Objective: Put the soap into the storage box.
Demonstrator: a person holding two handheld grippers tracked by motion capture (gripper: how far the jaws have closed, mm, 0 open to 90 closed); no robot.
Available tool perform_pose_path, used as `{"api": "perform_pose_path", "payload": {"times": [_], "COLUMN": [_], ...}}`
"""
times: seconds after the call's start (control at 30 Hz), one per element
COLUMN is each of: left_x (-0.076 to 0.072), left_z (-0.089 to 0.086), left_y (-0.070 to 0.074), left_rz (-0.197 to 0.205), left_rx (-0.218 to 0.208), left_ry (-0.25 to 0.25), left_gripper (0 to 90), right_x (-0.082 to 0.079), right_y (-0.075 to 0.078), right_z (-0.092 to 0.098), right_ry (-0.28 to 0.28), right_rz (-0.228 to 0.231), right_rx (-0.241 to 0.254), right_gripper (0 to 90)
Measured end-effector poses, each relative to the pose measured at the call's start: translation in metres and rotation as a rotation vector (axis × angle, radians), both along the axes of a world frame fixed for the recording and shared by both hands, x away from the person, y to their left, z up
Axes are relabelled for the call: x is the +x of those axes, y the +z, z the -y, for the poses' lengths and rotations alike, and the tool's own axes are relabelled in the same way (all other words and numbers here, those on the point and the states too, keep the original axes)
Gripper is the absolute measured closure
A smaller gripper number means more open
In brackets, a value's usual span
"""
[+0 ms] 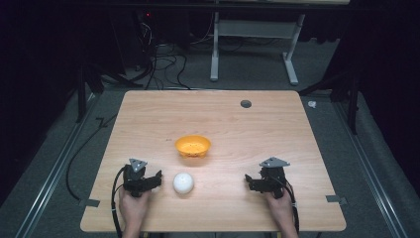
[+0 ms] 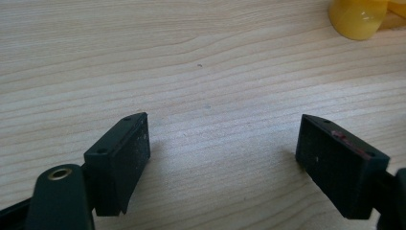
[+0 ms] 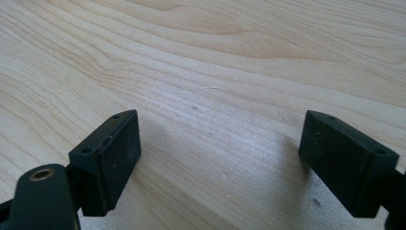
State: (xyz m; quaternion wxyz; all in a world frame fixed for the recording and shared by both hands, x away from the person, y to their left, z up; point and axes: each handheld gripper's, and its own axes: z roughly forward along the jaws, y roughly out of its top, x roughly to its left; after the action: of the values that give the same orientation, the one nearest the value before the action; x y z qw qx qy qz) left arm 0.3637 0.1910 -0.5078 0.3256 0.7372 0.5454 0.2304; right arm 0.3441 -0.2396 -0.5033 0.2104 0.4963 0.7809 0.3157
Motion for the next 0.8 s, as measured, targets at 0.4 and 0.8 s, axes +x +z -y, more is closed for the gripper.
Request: {"api": "perform_pose_path", "payload": {"times": [0.4,0.8], "left_x": [-0.0003,-0.0001], "left_z": [0.0003,0.0004], "left_y": [0.0003,0.0002], "left_rz": [-0.004,-0.001], "left_rx": [0.004,-0.002], "left_ry": [-0.005,-0.008], "left_gripper": [19.6,20.1], "right_x": [0.0,0.0001], "right_y": [0.0,0.0], "right_z": [0.0,-0.0001], "right_ry": [0.0,0.0], "right_rz": [0.0,0.0], "right_rx": [0.001,0.001], "right_gripper": [15.1,15.1]}}
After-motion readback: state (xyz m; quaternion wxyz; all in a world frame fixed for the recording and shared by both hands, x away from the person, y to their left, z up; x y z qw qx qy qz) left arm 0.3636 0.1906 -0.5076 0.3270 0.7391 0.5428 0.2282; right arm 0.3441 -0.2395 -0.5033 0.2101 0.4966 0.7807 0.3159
